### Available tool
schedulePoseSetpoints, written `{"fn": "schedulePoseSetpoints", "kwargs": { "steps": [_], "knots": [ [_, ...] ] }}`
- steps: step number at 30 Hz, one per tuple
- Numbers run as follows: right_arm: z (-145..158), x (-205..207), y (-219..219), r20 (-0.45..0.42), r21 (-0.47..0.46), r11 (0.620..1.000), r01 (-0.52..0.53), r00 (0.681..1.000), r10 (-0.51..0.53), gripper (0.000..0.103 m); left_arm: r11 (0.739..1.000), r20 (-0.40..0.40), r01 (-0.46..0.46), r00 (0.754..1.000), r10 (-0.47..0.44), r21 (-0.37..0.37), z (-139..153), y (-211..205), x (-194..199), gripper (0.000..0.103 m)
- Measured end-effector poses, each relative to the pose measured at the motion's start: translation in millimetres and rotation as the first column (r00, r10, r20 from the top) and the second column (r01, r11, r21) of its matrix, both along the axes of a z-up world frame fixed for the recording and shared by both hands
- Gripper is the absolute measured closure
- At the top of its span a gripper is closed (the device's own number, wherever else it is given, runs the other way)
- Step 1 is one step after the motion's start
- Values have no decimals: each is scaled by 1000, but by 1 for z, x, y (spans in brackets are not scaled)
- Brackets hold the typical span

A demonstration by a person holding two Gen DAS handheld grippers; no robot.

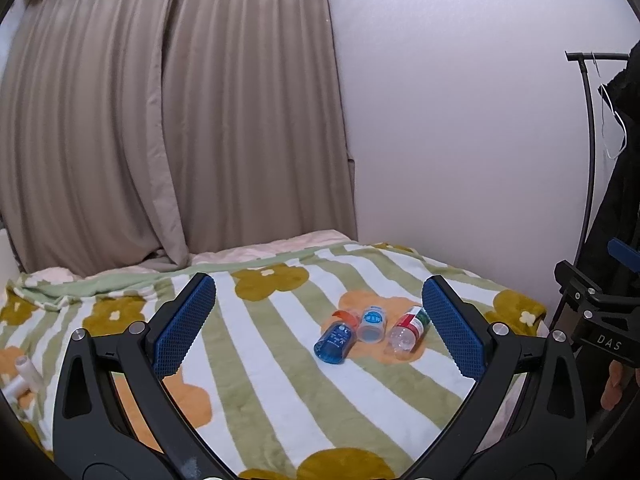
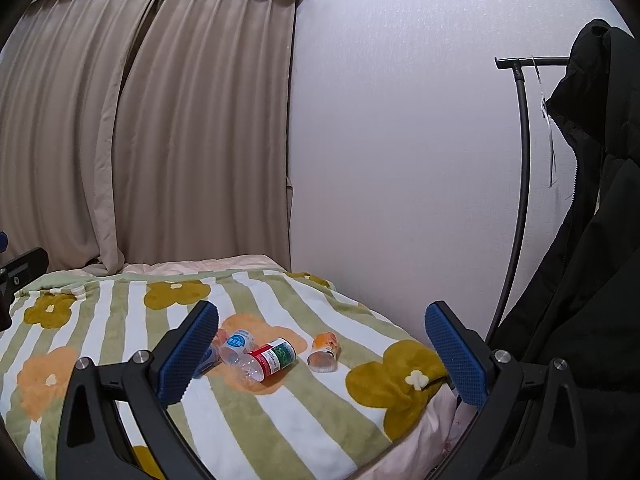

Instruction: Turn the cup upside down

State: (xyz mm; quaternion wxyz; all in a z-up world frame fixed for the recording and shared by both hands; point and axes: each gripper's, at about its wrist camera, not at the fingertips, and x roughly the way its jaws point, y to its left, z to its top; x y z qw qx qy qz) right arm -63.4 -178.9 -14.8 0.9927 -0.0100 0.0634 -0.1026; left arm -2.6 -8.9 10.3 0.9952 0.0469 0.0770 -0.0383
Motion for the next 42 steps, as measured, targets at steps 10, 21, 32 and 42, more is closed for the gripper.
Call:
{"fn": "schedulePoseSetpoints", "kwargs": {
  "steps": [10, 21, 32, 42],
  "knots": [
    [-1, 1, -2, -2, 5, 1000, -5, 1000, 5, 0, 1000, -8, 10, 1000, -10, -7, 0, -2, 1, 0],
    [-3, 0, 1, -5, -1, 1000, -16, 1000, 16, 0, 1000, -13, 14, 1000, -14, -5, -2, -5, 3, 0],
    [-3, -1, 2, -4, 3, 1000, -20, 1000, 20, 0, 1000, -24, 28, 999, -28, -11, -7, -6, -1, 0],
    [-3, -1, 1, -3, 0, 1000, -21, 1000, 21, 0, 999, -37, 40, 999, -40, -11, -4, -6, 0, 0]
  ]
}}
